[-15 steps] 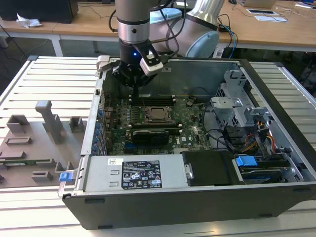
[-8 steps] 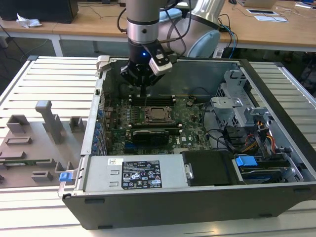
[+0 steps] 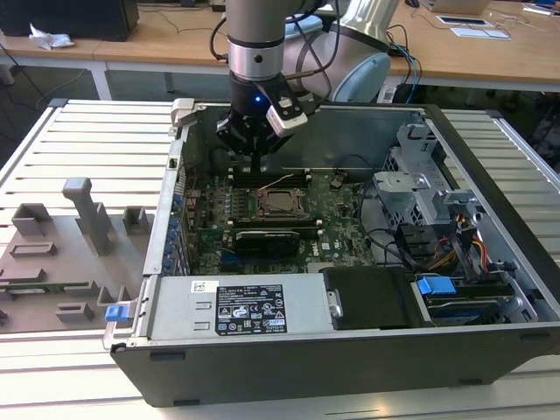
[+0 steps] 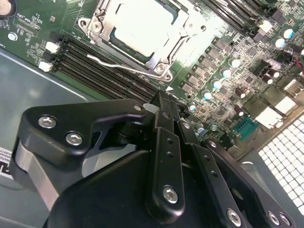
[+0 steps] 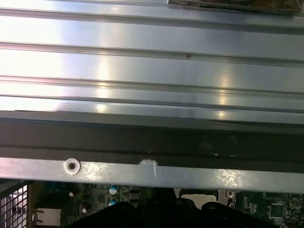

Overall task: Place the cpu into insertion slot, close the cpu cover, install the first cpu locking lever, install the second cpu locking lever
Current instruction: 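Install the first cpu locking lever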

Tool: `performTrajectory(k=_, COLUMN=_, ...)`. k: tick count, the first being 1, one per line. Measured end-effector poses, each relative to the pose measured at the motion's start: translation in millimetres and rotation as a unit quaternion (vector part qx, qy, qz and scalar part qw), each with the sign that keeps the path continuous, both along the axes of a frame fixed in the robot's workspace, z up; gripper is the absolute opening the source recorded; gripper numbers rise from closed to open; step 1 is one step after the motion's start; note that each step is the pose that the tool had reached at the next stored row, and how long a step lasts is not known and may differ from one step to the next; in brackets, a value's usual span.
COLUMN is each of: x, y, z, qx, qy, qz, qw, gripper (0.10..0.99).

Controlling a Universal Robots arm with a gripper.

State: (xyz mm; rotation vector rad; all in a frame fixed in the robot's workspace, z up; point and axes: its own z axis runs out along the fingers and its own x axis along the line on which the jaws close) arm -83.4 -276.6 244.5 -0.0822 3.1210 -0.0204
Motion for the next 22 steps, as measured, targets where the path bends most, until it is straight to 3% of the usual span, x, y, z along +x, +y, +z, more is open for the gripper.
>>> performTrajectory(k=22, x=0.0, y=0.0, z=-14.7, qx=0.0000, qy=0.0000, qz=0.000, qw=1.0000, gripper=0.106)
